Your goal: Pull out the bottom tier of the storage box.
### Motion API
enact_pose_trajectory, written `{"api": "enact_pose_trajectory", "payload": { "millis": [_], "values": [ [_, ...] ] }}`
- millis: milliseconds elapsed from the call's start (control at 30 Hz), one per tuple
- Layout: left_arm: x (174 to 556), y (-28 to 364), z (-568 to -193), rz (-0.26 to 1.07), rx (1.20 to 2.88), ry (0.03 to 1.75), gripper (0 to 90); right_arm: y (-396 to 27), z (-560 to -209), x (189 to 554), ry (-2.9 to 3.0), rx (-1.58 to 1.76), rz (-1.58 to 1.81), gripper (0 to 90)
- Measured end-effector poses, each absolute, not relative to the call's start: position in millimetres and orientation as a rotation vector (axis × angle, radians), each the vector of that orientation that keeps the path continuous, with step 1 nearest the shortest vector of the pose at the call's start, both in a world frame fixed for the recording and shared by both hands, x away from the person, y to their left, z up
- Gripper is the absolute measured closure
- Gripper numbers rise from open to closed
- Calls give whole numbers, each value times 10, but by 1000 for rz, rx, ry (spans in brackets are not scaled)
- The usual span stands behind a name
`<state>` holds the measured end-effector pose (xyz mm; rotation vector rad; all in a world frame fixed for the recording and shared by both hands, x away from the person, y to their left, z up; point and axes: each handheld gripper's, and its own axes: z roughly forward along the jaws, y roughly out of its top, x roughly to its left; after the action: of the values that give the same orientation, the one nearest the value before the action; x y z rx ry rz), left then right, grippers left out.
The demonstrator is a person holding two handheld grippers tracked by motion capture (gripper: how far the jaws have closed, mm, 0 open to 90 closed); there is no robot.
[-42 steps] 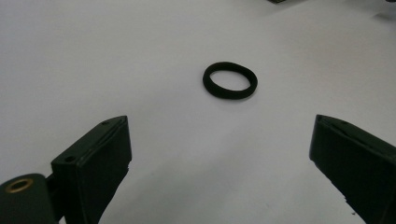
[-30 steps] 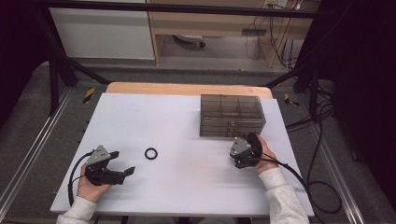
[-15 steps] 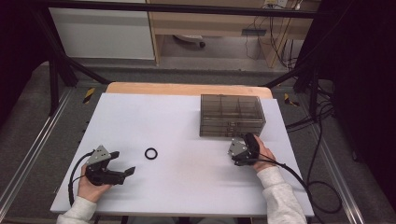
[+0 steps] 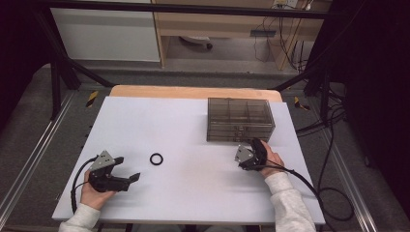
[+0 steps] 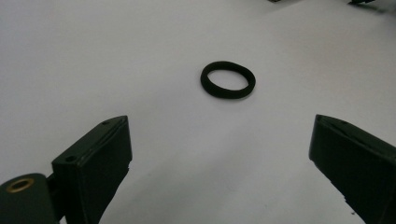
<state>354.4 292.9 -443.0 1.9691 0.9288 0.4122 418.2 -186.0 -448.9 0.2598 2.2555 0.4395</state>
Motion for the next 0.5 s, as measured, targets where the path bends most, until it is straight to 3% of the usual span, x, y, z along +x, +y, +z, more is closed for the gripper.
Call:
{"api": "enact_pose_trajectory", "payload": {
  "millis": [500],
  "values": [
    [3544,2923,-4429,413,1971,927,56,-1838,-4534,4199,2212,237,413,413]
  ]
}}
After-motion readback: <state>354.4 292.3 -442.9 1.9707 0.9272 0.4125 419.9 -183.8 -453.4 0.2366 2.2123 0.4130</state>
